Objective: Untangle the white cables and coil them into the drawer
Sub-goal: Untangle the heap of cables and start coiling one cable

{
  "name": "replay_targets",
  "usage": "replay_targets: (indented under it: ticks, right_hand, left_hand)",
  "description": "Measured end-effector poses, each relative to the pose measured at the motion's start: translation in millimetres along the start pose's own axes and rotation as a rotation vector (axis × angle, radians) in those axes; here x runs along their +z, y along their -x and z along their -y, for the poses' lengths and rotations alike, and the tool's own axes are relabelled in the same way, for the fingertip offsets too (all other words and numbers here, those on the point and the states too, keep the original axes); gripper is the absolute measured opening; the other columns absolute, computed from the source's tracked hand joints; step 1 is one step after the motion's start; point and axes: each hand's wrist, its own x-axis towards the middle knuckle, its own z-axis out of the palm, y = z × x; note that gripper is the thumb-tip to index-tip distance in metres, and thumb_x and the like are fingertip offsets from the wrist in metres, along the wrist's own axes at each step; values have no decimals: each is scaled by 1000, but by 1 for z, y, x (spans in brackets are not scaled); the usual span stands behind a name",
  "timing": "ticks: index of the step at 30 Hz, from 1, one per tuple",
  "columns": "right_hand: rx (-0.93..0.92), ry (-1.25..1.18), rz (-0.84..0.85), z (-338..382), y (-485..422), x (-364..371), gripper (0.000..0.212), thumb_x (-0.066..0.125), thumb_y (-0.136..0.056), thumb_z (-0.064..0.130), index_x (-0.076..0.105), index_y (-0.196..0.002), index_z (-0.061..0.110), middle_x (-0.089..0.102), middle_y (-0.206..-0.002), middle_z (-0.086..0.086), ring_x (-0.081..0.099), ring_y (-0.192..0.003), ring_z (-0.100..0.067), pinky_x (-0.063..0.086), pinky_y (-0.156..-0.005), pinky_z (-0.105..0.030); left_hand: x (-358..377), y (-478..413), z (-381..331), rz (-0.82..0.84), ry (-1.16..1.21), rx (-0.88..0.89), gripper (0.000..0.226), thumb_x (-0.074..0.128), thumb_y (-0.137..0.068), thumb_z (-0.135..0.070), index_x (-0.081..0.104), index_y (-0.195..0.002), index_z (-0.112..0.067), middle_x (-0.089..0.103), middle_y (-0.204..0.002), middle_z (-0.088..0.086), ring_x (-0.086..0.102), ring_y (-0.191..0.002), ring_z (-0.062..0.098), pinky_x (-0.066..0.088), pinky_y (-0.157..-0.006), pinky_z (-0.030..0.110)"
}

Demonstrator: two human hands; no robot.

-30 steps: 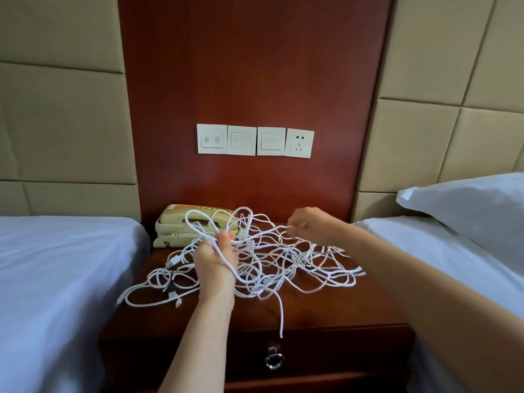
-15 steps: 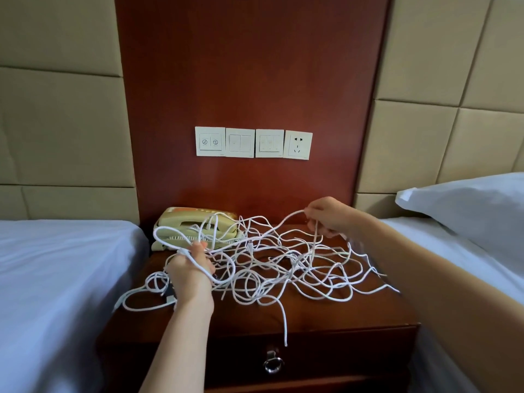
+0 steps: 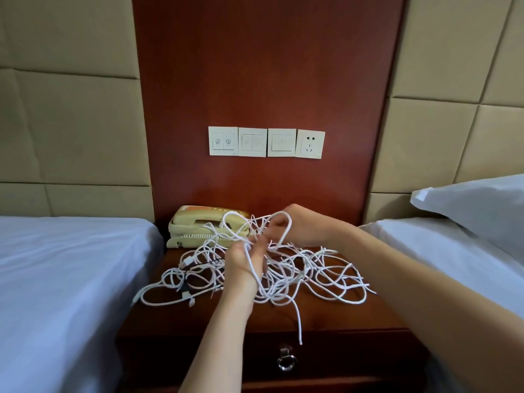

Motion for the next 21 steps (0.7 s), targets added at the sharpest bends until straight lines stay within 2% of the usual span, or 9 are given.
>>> replay_targets:
  ticks: [2,4,7,9,11,13,14,17,21]
  right_hand:
    - [3,-40,8,-2,2,-3,27,58,-92,18,63,-83,-7,48,-59,-8,40,-46,-12,35,-44,-20]
    - [8,-29,34,-6,5,-6,22,59,-91,16,62,-78,0,49,-58,-3,41,-47,-10,36,-45,-18]
    - [49,196,88,-26,9,-8,24,58,-90,17,55,-66,16,47,-60,6,41,-53,-6,35,-54,-20]
    - [116,309,49,-47,11,-11,24,56,-89,17,55,-66,20,52,-64,5,46,-60,-10,38,-60,-24]
    - [185,324,-86,-65,15,-20,23,55,-89,14,56,-67,19,54,-65,2,48,-62,-11,39,-62,-25]
    - [216,243,-241,-73,21,-34,21,56,-90,12,59,-69,14,53,-62,1,46,-54,-5,38,-57,-22]
    - [223,149,-257,-73,24,-40,22,55,-91,11,59,-70,15,50,-58,2,43,-47,-1,38,-52,-19]
    - [287,-85,-88,-67,28,-47,21,51,-96,15,62,-79,9,46,-56,1,37,-40,-5,33,-41,-16]
    - [345,-188,17,-51,27,-24,17,50,-97,20,61,-105,10,55,-63,-2,46,-44,-8,39,-44,-18]
  left_hand:
    - [-1,4,-4,38,-108,50,31,55,-93,-16,54,-61,-18,44,-39,-5,43,-39,10,35,-47,25]
    - [-4,5,-5,8,-126,62,30,55,-93,-18,57,-63,-19,43,-42,-4,43,-40,8,36,-46,21]
    - [-12,4,-4,-81,-42,4,29,54,-94,-20,60,-66,-16,41,-35,-8,37,-31,3,34,-41,19]
    - [-19,1,-5,-156,51,-60,28,54,-93,-18,60,-67,-14,46,-40,-8,40,-35,5,34,-45,21]
    - [-29,-5,-5,-240,135,-114,28,55,-93,-15,60,-66,-13,52,-54,1,41,-38,8,32,-48,24]
    - [-39,-11,-2,-292,161,-149,28,55,-92,-13,59,-64,-12,52,-58,4,37,-30,3,29,-47,25]
    - [-43,-12,0,-297,138,-169,28,54,-93,-13,59,-65,-12,52,-56,3,36,-27,1,29,-47,25]
    - [-46,-14,5,-263,85,-211,26,53,-94,-14,61,-70,-7,51,-52,3,36,-30,7,28,-46,25]
    - [-34,-11,7,-180,30,-195,25,53,-94,-15,63,-73,-6,48,-52,1,36,-33,7,31,-42,21]
